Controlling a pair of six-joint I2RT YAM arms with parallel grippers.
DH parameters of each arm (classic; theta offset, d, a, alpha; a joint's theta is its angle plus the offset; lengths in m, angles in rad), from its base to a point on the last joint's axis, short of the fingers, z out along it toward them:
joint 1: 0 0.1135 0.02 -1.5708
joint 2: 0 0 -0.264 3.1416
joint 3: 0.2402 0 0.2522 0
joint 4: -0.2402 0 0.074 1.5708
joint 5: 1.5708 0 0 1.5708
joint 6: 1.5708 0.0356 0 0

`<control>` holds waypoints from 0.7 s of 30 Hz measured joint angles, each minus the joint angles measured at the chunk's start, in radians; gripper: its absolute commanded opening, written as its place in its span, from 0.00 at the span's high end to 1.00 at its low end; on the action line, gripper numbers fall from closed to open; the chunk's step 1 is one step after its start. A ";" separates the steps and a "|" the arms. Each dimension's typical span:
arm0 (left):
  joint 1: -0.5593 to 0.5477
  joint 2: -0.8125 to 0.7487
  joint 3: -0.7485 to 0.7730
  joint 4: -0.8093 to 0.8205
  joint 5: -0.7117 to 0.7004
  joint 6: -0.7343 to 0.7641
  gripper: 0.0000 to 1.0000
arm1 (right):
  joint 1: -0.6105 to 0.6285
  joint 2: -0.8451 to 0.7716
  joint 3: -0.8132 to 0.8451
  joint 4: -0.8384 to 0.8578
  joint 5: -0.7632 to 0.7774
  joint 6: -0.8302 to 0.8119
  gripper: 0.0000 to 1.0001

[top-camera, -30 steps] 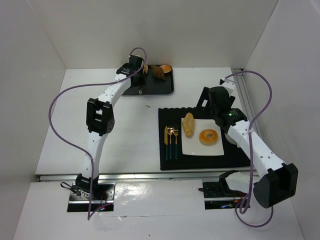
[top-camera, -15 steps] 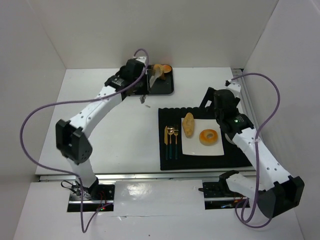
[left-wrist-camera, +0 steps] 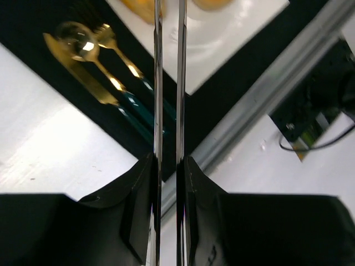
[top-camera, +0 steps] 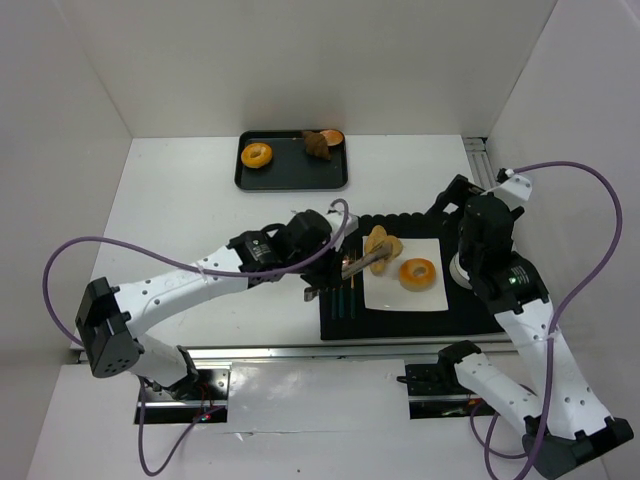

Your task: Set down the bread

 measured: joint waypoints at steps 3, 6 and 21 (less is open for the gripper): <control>-0.047 -0.002 -0.011 0.005 0.025 -0.002 0.77 | 0.000 0.000 0.004 -0.015 0.009 -0.002 0.00; -0.061 -0.002 -0.011 0.006 0.051 -0.010 0.74 | 0.000 0.006 0.004 -0.034 0.008 -0.002 0.00; -0.064 0.025 -0.047 -0.063 0.159 -0.010 0.35 | 0.000 0.006 0.004 -0.047 0.002 -0.002 0.00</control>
